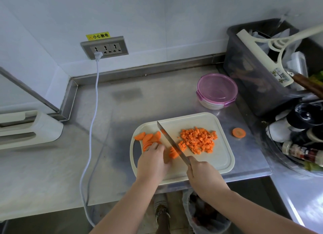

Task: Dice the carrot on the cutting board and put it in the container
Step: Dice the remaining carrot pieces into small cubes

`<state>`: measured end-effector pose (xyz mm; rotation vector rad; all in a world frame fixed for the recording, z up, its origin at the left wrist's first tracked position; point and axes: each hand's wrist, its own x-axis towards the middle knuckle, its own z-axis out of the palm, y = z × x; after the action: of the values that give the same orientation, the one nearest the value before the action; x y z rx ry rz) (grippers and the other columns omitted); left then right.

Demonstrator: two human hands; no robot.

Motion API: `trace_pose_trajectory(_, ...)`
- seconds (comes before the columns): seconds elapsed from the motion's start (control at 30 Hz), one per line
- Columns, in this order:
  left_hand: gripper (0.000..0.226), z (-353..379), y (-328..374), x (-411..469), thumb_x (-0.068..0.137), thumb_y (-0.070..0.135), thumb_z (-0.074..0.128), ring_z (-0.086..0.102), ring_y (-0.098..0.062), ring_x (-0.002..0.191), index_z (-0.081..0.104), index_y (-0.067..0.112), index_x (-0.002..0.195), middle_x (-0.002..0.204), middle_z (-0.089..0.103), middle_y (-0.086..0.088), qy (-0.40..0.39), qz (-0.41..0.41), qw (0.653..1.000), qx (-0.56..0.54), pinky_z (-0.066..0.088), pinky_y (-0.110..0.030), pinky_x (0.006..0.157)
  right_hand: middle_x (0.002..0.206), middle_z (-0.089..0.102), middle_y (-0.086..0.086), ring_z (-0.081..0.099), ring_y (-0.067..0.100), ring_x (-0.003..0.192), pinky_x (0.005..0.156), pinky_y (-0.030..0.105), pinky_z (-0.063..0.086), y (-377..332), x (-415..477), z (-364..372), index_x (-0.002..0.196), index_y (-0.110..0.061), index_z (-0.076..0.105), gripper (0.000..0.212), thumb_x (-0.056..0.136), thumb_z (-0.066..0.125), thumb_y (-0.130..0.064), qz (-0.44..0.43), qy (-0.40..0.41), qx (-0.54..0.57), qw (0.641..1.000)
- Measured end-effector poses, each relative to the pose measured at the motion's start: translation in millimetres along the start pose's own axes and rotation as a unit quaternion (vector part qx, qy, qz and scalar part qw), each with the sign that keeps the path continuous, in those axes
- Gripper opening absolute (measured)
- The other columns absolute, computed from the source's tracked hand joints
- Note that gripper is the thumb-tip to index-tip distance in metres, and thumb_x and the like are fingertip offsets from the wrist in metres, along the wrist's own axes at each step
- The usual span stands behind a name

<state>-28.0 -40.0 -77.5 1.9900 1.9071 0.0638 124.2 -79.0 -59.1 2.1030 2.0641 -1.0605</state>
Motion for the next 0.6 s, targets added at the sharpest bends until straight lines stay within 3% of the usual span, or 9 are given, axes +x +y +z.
trace_pose_trajectory(0.17, 0.041, 4.7, 4.1, -2.0, 0.086, 0.047, 0.054, 0.051, -0.018, 0.118, 0.057, 0.027, 0.122, 0.124, 0.052, 0.009, 0.006, 0.004, 0.999, 0.038, 0.039, -0.032, 0.100, 0.089, 0.065, 0.003, 0.066, 0.022, 0.078, 0.071, 0.039, 0.058, -2.0, 1.2, 4.5, 0.127, -0.019, 0.045, 0.028, 0.100, 0.036, -0.017, 0.001, -0.008, -0.028, 1.000)
trace_pose_trajectory(0.6, 0.036, 11.0, 6.0, 2.0, 0.090, 0.037, 0.055, 0.053, -0.018, 0.118, 0.057, 0.027, 0.125, 0.128, 0.055, 0.007, 0.014, 0.004, 0.999, 0.037, 0.035, -0.035, 0.108, 0.098, 0.064, 0.005, 0.065, 0.023, 0.086, 0.072, 0.034, 0.054, -5.5, 2.6, 10.3, 0.127, -0.018, 0.041, 0.027, 0.101, 0.037, -0.016, -0.007, -0.023, -0.057, 0.998)
